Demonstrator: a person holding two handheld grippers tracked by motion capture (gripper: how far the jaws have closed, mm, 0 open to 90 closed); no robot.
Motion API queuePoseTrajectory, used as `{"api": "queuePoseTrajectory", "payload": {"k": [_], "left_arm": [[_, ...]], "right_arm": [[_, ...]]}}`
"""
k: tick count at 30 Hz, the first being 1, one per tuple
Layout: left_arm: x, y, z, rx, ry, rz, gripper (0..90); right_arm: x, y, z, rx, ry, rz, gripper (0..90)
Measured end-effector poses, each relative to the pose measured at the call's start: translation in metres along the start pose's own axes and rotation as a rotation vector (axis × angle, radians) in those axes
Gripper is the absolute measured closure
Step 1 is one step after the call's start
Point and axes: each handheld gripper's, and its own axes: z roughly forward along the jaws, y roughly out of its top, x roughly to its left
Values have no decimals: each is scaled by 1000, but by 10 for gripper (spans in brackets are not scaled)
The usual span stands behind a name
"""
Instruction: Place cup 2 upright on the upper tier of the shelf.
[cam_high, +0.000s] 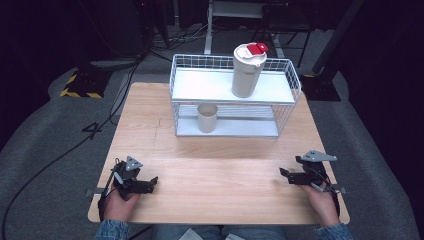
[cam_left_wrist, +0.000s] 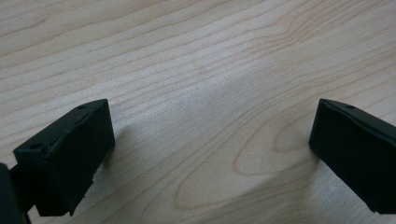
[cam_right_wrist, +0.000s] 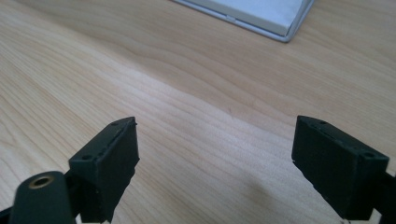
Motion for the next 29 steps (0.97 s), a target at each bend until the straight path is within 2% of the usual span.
{"api": "queuePoseTrajectory", "payload": {"k": [12, 19, 22, 25, 27, 29], "left_arm": [[0, 0, 0, 0, 0, 0, 7], [0, 0, 0, 0, 0, 0, 7], [0, 0, 0, -1, 0, 0, 7], [0, 0, 0, 2, -1, 0, 7], [0, 0, 0, 0, 3, -3, 7], [0, 1, 1, 1, 21, -23, 1]], "right_arm": [[-3, -9, 18, 64, -12, -9, 142], [-6, -11, 21, 47, -9, 17, 113], [-6, -10, 21, 58, -26, 36, 68], [-5, -10, 23, 77, -64, 68, 2], [-5, -10, 23, 81, -67, 78, 1], [-5, -10, 23, 81, -67, 78, 1]]}}
